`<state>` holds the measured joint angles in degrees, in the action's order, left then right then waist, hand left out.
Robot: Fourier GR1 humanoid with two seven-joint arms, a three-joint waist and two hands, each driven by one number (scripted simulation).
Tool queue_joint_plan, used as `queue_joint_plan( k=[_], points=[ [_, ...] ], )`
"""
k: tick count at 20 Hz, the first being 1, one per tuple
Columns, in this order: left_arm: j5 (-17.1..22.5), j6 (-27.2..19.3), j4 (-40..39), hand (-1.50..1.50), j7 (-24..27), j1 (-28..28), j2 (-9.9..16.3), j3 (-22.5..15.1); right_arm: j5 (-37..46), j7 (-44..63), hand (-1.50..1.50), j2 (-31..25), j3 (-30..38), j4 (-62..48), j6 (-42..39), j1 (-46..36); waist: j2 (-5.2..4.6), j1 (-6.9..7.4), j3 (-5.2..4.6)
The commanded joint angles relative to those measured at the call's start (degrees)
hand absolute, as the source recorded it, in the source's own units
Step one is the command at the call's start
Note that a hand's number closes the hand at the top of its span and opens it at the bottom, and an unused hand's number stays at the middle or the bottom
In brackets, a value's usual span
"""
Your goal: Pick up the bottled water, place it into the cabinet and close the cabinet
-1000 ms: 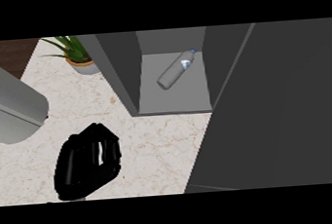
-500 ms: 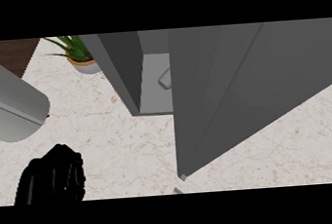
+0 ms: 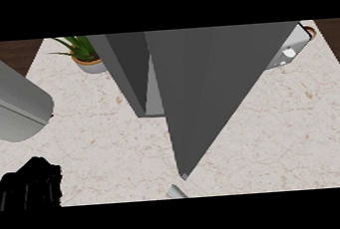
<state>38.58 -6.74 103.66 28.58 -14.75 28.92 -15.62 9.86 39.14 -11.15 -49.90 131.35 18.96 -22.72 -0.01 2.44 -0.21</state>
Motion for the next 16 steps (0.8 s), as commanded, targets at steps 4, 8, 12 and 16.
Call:
queue_joint_plan(
  k=[4, 8, 12, 16],
  points=[
    [2.14, 5.04, -0.59, 1.50, 1.02, -2.90, 2.73, 3.82, -7.90, -1.12, 1.50, 10.85, 14.77, -21.15, 4.44, -16.20, -0.48, 0.38, 0.10],
    [0.77, 6.54, 0.75, 1.50, 2.58, -5.21, 3.01, 4.17, -18.29, -7.84, 1.50, 11.04, 20.63, -34.32, 2.18, -22.37, -0.55, 0.73, 0.17],
    [4.09, 8.35, -0.37, 1.50, 0.73, -5.33, 4.32, 7.83, -25.91, -14.34, 1.50, 10.03, 29.48, -43.81, -9.07, -20.96, -0.70, -0.34, 0.22],
    [4.65, 12.61, 0.00, 1.50, 2.65, -8.34, 4.86, 10.06, -25.87, -19.12, 1.50, 10.62, 33.90, -55.92, -13.21, -26.92, -0.29, -0.55, 0.19]
  ],
)
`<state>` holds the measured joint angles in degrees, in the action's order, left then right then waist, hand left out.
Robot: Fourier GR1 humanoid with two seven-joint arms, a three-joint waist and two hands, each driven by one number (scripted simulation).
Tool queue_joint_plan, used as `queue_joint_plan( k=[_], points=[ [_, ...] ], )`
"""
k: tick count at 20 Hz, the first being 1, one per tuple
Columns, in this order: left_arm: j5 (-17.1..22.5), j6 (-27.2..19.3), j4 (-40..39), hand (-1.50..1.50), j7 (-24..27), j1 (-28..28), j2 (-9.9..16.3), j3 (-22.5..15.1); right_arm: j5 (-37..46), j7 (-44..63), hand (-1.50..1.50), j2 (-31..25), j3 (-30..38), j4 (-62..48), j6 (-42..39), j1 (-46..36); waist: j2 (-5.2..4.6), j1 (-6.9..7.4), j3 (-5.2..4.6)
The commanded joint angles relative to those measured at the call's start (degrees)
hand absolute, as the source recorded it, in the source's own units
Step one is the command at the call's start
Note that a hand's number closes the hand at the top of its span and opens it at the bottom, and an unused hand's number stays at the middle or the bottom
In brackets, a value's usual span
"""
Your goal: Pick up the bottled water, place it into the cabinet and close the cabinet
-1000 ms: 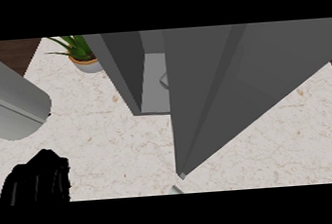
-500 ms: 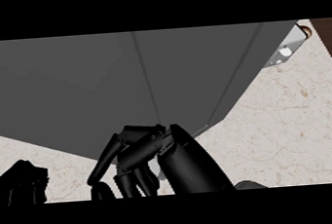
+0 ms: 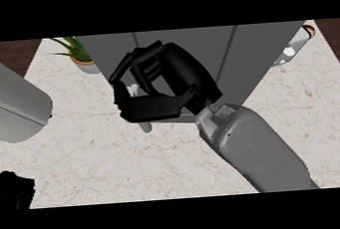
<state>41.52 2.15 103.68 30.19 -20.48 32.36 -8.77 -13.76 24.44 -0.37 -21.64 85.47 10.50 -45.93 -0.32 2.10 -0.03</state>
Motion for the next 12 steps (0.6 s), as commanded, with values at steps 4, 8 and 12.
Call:
queue_joint_plan(
  k=[4, 8, 12],
  points=[
    [-0.82, 3.59, 2.29, 1.50, 1.40, -6.36, 0.64, 1.41, -1.83, -10.29, 1.50, -1.06, 7.19, -17.55, -8.12, -3.08, -0.02, 0.21, 0.05],
    [0.59, 3.60, 0.00, 1.50, 0.13, -1.81, 0.34, 2.40, -3.62, -12.15, 1.50, -4.83, 9.00, -20.54, -12.69, -3.38, -0.42, -0.09, 0.04],
    [0.28, 3.01, -0.26, 1.50, -0.51, -0.63, 0.33, 2.52, -3.28, -13.20, 1.50, -4.94, 10.12, -23.61, -12.90, -6.84, -0.74, 0.39, -0.01]
  ],
)
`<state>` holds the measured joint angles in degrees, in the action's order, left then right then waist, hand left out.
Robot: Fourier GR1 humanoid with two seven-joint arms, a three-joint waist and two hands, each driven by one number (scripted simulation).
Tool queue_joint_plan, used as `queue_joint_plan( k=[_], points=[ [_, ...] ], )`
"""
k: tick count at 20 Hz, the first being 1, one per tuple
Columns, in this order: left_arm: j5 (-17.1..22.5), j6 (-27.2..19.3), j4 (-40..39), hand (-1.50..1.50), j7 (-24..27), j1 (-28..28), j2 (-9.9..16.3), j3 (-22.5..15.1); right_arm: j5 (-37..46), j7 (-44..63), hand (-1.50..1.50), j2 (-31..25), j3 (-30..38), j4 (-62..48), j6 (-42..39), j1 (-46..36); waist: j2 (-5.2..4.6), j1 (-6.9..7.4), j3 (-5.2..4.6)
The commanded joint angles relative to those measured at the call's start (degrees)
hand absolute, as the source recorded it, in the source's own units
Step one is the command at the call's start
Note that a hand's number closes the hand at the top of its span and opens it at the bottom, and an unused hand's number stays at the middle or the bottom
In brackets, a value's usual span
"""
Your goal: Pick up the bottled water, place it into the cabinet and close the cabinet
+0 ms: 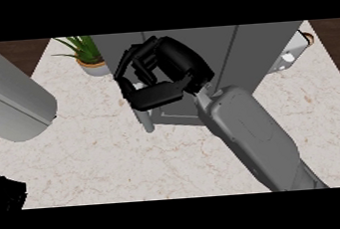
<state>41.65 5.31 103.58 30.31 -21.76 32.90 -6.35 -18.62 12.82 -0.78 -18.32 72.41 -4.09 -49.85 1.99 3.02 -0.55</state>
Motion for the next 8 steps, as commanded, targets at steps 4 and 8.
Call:
queue_joint_plan(
  k=[4, 8],
  points=[
    [-0.50, -0.50, 1.23, 1.50, -1.60, 2.21, 0.49, -0.03, 0.44, -3.56, 1.50, -6.41, 8.43, -11.50, -0.34, -2.88, -3.42, -0.65, 0.53],
    [0.60, -0.43, 1.26, 1.50, -2.10, 2.50, 0.38, 0.73, 0.11, -2.74, 1.50, -6.52, 8.13, -12.29, -1.09, -3.55, -3.13, -0.82, 0.46]
  ],
)
